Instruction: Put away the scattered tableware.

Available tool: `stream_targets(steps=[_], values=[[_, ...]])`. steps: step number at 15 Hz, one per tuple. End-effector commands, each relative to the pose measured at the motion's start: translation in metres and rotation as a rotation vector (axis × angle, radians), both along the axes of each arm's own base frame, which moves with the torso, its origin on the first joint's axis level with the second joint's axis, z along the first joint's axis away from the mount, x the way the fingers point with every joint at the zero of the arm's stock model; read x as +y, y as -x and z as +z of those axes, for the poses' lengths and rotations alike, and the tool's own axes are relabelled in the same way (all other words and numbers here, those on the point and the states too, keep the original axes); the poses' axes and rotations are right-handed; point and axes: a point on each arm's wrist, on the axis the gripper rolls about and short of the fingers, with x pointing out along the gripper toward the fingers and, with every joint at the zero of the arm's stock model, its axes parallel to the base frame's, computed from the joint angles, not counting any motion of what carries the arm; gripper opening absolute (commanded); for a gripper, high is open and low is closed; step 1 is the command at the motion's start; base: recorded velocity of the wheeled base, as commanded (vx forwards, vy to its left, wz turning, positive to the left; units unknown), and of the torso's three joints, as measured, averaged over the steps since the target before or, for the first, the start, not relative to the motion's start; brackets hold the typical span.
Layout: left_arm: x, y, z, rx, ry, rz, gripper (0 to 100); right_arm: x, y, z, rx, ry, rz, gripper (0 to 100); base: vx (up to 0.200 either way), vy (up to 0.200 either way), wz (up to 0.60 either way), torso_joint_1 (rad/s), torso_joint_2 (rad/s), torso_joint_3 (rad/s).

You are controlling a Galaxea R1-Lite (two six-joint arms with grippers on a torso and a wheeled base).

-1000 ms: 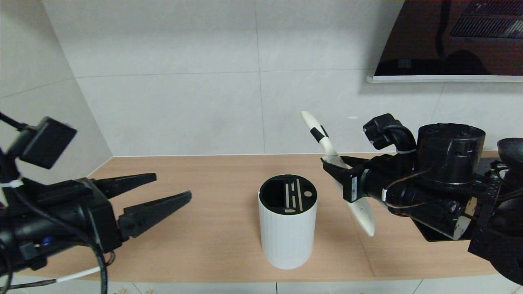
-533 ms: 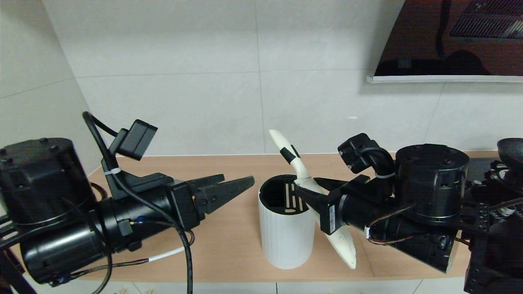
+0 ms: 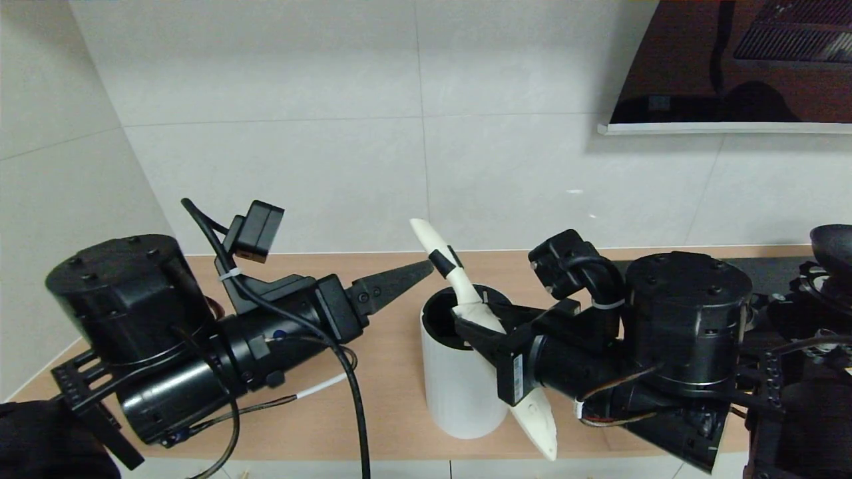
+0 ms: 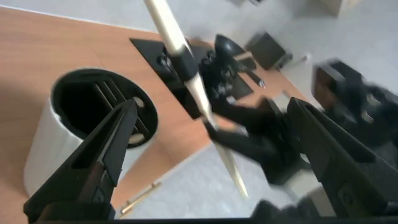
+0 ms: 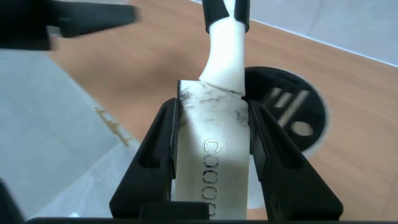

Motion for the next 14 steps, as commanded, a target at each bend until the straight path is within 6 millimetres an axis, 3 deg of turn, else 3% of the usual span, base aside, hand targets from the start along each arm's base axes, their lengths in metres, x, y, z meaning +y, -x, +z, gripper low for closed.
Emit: stream_targets(steps=[1,4,14], values=[[-0.012,-0.008,-0.009,0.026,-0.018,0.033,100,0.007,0.007,0.001,0.005,-0.012,0.03,0,0.0,0.0,0.0,0.0,0.0,0.0],[-0.023,-0.016,-0.016,0.011,-0.013,0.098,100,0.011,0.013,0.0,0.009,-0.009,0.051,0,0.0,0.0,0.0,0.0,0.0,0.0],[-0.03,-0.006,-0.014,-0.021,0.012,0.055,100,0.016,0.015,-0.005,0.022,0.001,0.065,0,0.0,0.0,0.0,0.0,0.0,0.0]])
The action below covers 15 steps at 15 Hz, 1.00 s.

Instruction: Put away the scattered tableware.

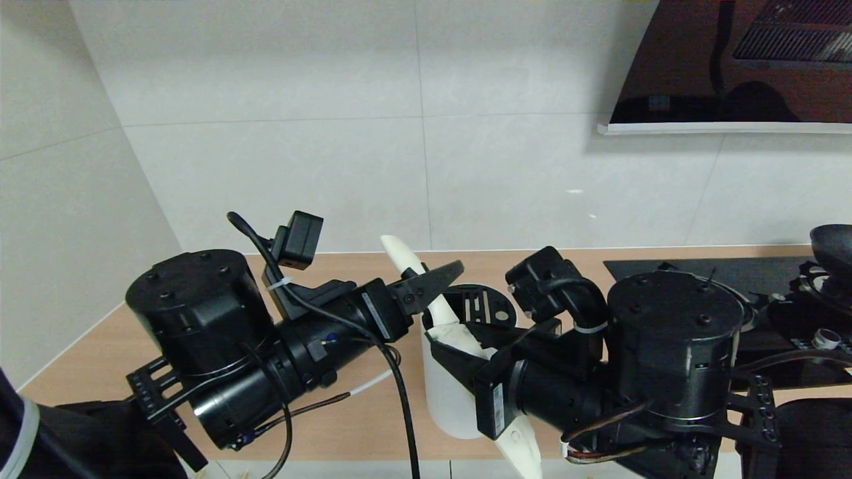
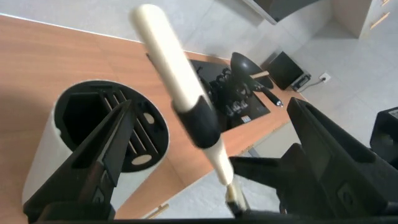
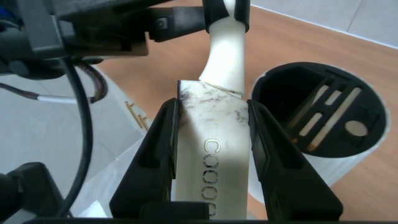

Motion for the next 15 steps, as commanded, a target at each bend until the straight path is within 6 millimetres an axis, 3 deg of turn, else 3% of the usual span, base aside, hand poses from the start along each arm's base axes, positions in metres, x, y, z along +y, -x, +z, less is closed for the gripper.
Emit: stream_targets(steps=[1,5,6,15], values=[[-0.0003,0.0001,-0.0002,0.001,0.0,-0.002,100,0.0031,0.0017,-0.0029,0.007,0.005,0.009,0,0.0,0.0,0.0,0.0,0.0,0.0],[-0.0006,-0.0002,-0.0022,0.007,-0.004,-0.003,100,0.0036,0.003,-0.0024,0.01,0.001,0.013,0,0.0,0.0,0.0,0.0,0.0,0.0],[-0.0006,-0.0002,-0.0022,0.007,-0.004,-0.003,0,0.0036,0.003,-0.0024,0.01,0.001,0.013,0,0.0,0.0,0.0,0.0,0.0,0.0],[-0.0001,0.0021,-0.0015,0.005,-0.004,-0.011,0,0.0035,0.0025,-0.001,0.009,-0.007,0.008,0,0.0,0.0,0.0,0.0,0.0,0.0]])
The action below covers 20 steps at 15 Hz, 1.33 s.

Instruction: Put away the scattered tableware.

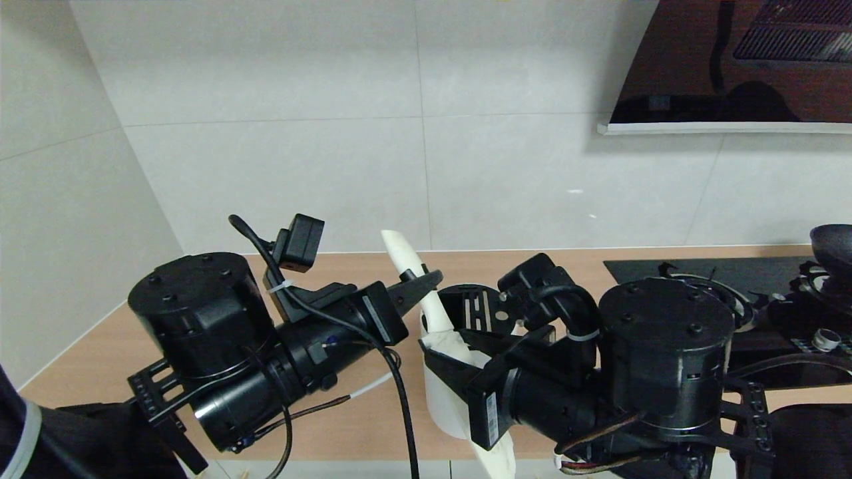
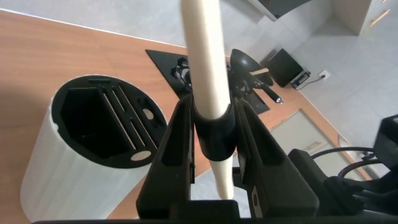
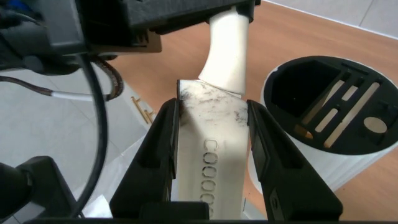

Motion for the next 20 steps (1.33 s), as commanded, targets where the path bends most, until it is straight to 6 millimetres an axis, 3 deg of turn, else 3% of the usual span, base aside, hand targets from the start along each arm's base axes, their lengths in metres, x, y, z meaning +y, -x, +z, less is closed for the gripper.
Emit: stream_targets(steps=[1,6,7,14,17,20], values=[[0.0,0.001,0.001,-0.004,0.003,-0.006,0,0.0,0.0,0.001,-0.003,-0.005,-0.002,0,0.0,0.0,0.0,0.0,0.0,0.0],[-0.002,0.004,0.003,-0.008,0.007,-0.015,0,-0.001,-0.001,0.001,-0.004,-0.004,-0.012,0,0.0,0.0,0.0,0.0,0.0,0.0],[-0.002,0.004,0.004,-0.011,0.007,-0.015,0,-0.001,-0.001,0.001,-0.004,-0.004,-0.014,100,0.0,0.0,0.0,0.0,0.0,0.0],[0.001,0.007,0.016,-0.022,0.006,-0.011,0,-0.008,-0.006,0.006,-0.012,-0.015,-0.041,100,0.0,0.0,0.0,0.0,0.0,0.0],[0.022,0.006,0.056,-0.066,-0.018,0.078,0,-0.029,-0.026,0.016,-0.033,-0.039,-0.128,100,0.0,0.0,0.0,0.0,0.0,0.0],[0.031,0.01,0.101,-0.05,-0.04,0.113,0,-0.044,-0.044,0.023,-0.051,-0.058,-0.205,100,0.0,0.0,0.0,0.0,0.0,0.0]])
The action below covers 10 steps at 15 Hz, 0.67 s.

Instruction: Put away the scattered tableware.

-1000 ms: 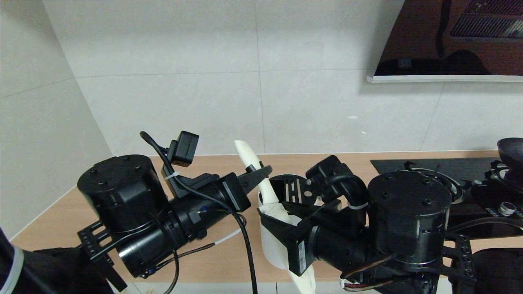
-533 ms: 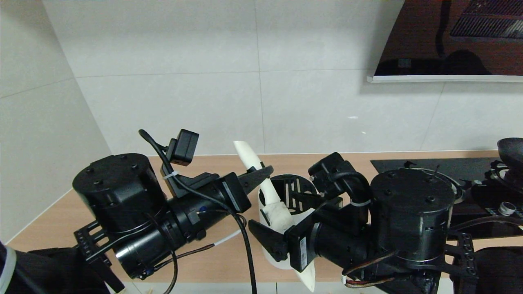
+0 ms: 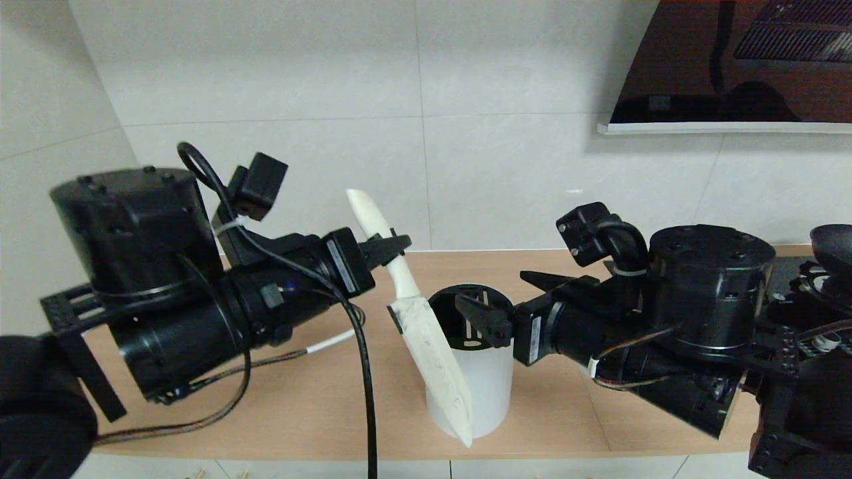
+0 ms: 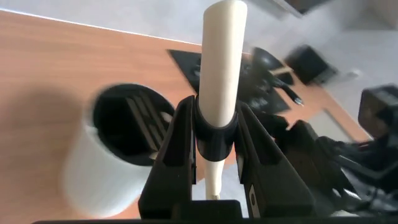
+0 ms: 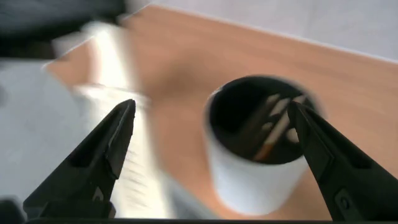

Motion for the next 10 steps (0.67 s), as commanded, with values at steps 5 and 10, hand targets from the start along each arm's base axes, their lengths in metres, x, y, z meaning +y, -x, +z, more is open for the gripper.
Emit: stream_targets(steps=[5,10], values=[[-0.001,0.005,0.056,-0.08,-0.105,0.132,0,-0.012,-0.011,0.008,-0.02,-0.018,-0.055,100,0.0,0.0,0.0,0.0,0.0,0.0],[-0.04,0.004,0.046,-0.223,-0.237,0.36,0,-0.012,-0.018,0.001,-0.004,-0.001,-0.07,100,0.0,0.0,0.0,0.0,0.0,0.0]])
